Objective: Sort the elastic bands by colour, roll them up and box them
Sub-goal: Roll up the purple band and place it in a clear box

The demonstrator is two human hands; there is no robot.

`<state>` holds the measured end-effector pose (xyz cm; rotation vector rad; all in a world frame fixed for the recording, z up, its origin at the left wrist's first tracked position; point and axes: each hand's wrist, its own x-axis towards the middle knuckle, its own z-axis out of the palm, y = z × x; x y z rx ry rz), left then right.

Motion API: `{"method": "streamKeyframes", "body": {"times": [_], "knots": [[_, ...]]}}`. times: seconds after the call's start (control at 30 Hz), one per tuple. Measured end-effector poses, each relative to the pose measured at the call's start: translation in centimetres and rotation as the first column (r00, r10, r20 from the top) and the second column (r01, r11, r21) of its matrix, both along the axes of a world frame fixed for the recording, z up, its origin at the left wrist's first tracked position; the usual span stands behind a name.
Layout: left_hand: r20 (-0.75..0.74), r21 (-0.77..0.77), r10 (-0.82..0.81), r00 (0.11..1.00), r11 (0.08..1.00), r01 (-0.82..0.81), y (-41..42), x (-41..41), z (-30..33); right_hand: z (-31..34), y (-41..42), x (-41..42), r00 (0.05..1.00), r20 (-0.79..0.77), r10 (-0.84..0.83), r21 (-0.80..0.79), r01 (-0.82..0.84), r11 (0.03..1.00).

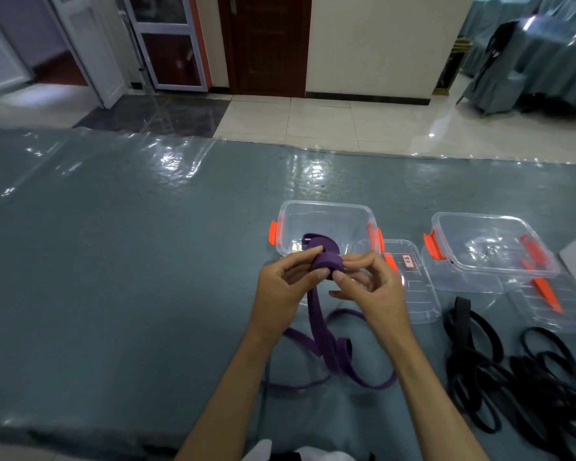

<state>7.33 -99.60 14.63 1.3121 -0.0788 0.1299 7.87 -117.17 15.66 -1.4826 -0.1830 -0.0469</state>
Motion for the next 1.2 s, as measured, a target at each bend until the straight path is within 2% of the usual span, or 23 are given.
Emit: {"method": "streamKeyframes", "body": {"times": [0.1,0.23,0.33,0.53,0.73,0.83,0.97,1.1,1.2], "knots": [[0.033,-0.013,0.076,0.997,0.997,-0.076,-0.2,-0.2,0.0,0.1,-0.3,0.3,0.998,0.050,-0.026,-0.111,0.031,0.993],[0.073,-0.008,0.129,0.989,0.992,-0.129,-0.7,-0.4,-0.4,0.3,-0.4,0.3,0.999,0.049,0.002,-0.034,-0.001,0.999],[0.116,0.087,0.149,0.982,0.983,-0.160,-0.8,-0.4,-0.8,0.2,-0.3,0.2,1.000,-0.001,-0.006,0.008,0.006,1.000],[0.206,0.295,0.128,0.970,0.937,-0.186,-0.8,-0.6,-0.9,-0.1,-0.1,-0.4,0.997,-0.055,0.045,-0.029,-0.046,0.999],[0.119,0.166,0.254,0.960,0.948,-0.271,-1.7,-1.6,-1.5,0.7,-0.3,0.2,0.997,0.037,-0.063,-0.248,0.070,0.966],[0.087,0.088,0.235,0.968,0.966,-0.242,-1.8,-1.9,-2.1,0.0,-0.2,0.0,0.999,-0.002,-0.051,-0.114,0.050,0.992],[0.054,0.091,0.112,0.992,0.989,-0.116,-1.4,-1.6,-2.3,-0.7,0.0,-0.3,0.996,-0.083,-0.034,0.034,0.036,0.999],[0.055,0.120,0.006,0.998,0.993,-0.013,-0.1,-1.0,-2.2,-0.9,-0.1,-0.4,0.994,-0.085,0.063,0.014,-0.062,0.998],[0.058,0.201,0.000,0.998,0.980,-0.011,0.3,-1.1,-2.1,-0.5,0.0,-0.4,0.998,-0.055,-0.001,-0.136,-0.007,0.991]]}}
